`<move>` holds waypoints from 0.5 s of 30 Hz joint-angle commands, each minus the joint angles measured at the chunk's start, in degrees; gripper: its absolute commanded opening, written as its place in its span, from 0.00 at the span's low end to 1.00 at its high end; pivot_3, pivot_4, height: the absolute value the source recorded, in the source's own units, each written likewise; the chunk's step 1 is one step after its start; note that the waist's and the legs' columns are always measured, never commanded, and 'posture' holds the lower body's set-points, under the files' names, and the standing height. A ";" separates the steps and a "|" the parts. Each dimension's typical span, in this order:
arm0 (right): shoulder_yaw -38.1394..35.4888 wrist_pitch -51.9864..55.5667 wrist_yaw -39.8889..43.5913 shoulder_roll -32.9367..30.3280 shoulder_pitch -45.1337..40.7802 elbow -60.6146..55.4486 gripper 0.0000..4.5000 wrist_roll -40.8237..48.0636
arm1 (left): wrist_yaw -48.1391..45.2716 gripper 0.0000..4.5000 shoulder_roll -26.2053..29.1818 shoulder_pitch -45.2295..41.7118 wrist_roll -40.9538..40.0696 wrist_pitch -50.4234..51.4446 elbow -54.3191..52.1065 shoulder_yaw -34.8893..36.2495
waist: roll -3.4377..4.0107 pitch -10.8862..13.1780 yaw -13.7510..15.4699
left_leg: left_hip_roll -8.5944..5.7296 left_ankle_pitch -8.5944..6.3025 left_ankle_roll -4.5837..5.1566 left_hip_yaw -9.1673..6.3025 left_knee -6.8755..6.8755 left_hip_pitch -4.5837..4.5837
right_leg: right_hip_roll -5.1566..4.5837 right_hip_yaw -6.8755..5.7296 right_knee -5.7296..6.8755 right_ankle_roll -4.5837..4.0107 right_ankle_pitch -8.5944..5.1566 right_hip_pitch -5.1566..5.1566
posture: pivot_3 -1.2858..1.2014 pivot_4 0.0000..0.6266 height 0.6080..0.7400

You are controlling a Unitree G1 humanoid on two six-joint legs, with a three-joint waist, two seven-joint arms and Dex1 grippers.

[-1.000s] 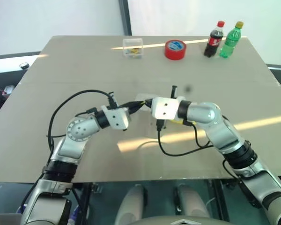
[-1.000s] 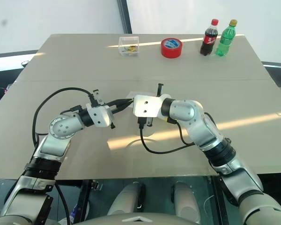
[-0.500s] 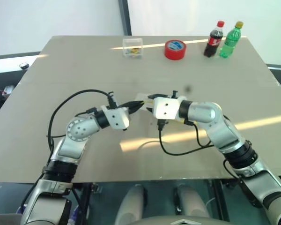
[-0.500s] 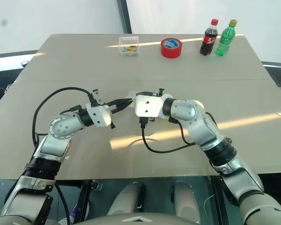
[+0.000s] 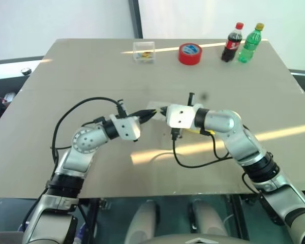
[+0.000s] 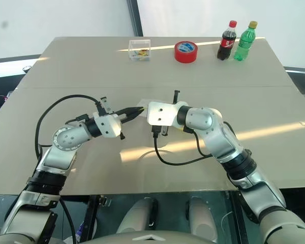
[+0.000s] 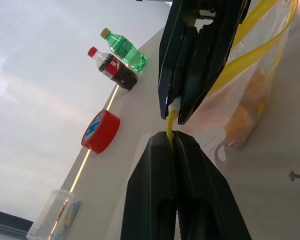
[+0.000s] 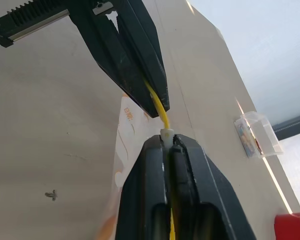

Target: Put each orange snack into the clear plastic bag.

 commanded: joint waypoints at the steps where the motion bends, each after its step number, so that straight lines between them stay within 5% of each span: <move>1: -1.75 -0.06 -0.19 0.32 -0.86 -1.86 0.03 0.47 | 0.37 0.00 0.18 -0.17 -1.02 -0.05 -2.46 0.53 | 0.00 0.00 0.00 | 0.00 0.00 0.00 0.00 0.00 0.00 | 0.00 0.00 0.00 0.00 0.00 0.00 | 0.52 0.24 1.00; 15: -3.91 3.97 -1.49 -3.86 3.59 -4.26 0.03 -1.57 | 3.18 0.00 -1.09 -1.17 -4.39 2.93 -1.32 4.38 | 0.00 0.00 0.16 | 0.01 0.00 0.00 -0.01 -0.01 -0.01 | -0.01 0.00 -0.02 0.00 0.00 0.00 | 0.52 0.24 1.00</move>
